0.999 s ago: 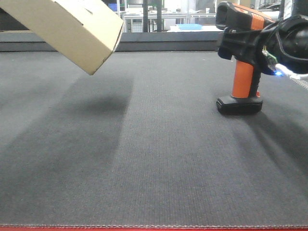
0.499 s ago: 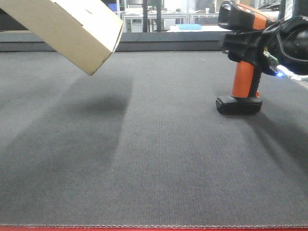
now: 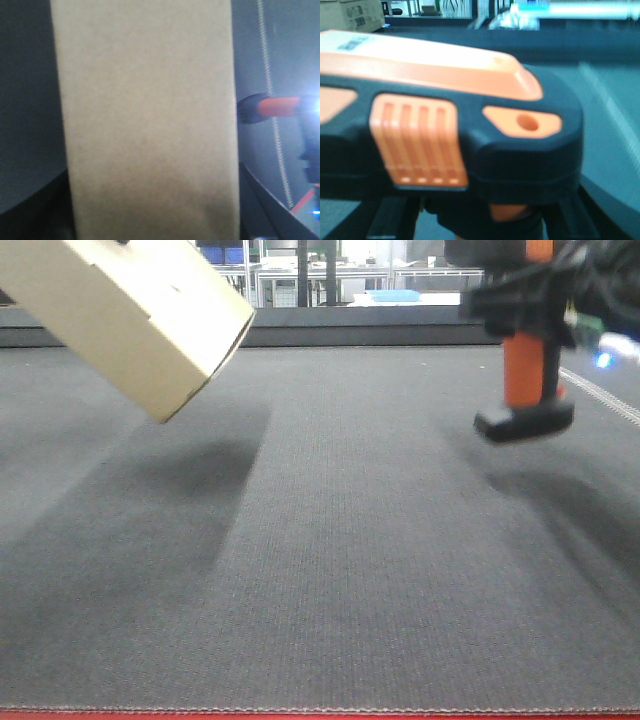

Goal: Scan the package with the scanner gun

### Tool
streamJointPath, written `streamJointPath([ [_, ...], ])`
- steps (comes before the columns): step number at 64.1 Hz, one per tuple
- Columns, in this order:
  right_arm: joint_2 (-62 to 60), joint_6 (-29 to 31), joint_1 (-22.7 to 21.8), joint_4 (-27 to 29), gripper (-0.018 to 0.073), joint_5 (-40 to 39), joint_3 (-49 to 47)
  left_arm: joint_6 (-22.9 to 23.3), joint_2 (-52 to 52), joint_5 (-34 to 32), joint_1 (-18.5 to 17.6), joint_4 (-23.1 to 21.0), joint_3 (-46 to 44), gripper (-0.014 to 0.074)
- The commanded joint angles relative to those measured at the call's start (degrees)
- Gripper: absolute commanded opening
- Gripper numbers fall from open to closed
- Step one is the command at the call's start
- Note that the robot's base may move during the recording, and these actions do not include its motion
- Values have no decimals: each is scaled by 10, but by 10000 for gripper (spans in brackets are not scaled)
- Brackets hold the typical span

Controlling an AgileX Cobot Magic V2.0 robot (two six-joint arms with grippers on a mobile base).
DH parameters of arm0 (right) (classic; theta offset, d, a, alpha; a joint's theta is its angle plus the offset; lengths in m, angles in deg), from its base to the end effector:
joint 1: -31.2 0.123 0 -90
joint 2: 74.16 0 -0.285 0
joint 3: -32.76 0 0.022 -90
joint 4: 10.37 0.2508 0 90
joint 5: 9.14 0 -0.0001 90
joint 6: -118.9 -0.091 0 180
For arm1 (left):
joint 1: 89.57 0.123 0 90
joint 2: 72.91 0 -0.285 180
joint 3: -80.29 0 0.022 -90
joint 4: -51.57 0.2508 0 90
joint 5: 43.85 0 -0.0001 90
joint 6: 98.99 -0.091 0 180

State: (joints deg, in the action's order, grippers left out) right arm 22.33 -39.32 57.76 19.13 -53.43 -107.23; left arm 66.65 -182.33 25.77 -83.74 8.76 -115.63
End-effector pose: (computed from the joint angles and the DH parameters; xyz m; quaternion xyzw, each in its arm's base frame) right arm 0.2875 0.1088 0.2301 -0.0531 0.7400 0.0262 0.6700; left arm 0.3781 -0.0197 0.3340 -0.0068 0.9240 -0.3276 0.1971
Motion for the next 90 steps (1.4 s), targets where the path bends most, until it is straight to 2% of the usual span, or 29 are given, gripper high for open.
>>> streamJointPath([
  [1, -32, 106, -1, 11, -154, 11, -30, 1, 3, 3, -2, 5, -2, -111],
  [13, -43, 254, -1, 60, -154, 74, -93, 1, 3, 3, -2, 13, -2, -111],
  [26, -43, 336, -1, 91, -154, 100, -136, 1, 3, 3, -2, 24, -2, -111],
  [33, -39, 344, -9, 129, -154, 102, -151, 1, 3, 3, -2, 27, -2, -111],
  [42, -38, 346, -30, 149, -154, 106, -154, 1, 3, 3, -2, 30, -2, -111],
  [55, -38, 350, -52, 148, -154, 110, -154, 1, 3, 3, -2, 30, -2, -111],
  [70, -29, 404, -55, 146, -154, 114, -154, 1, 3, 3, -2, 30, -2, -111],
  [90, -29, 403, -55, 143, -154, 119, -154, 1, 3, 3, -2, 30, -2, -111],
])
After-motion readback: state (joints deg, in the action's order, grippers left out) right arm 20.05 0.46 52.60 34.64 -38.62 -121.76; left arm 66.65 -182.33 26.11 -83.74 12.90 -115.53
